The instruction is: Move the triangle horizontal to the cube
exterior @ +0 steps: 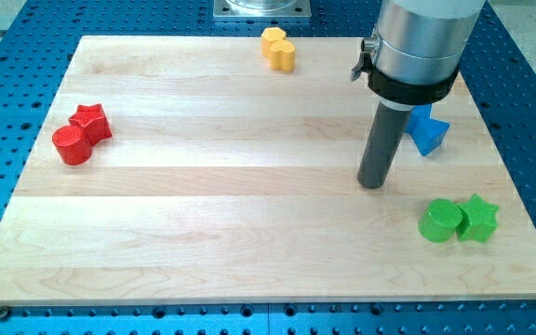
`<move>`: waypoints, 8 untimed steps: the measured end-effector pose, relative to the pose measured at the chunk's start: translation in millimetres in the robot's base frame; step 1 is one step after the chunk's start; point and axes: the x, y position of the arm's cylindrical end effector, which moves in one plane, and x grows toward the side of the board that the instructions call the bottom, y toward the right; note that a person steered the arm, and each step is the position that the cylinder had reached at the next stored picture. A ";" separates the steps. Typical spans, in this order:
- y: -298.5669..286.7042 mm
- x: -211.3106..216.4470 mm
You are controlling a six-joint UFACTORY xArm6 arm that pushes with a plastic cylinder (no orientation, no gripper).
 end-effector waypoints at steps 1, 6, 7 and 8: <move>11.1 10.7; 73.9 -44.7; 42.0 -57.9; 2.5 -80.8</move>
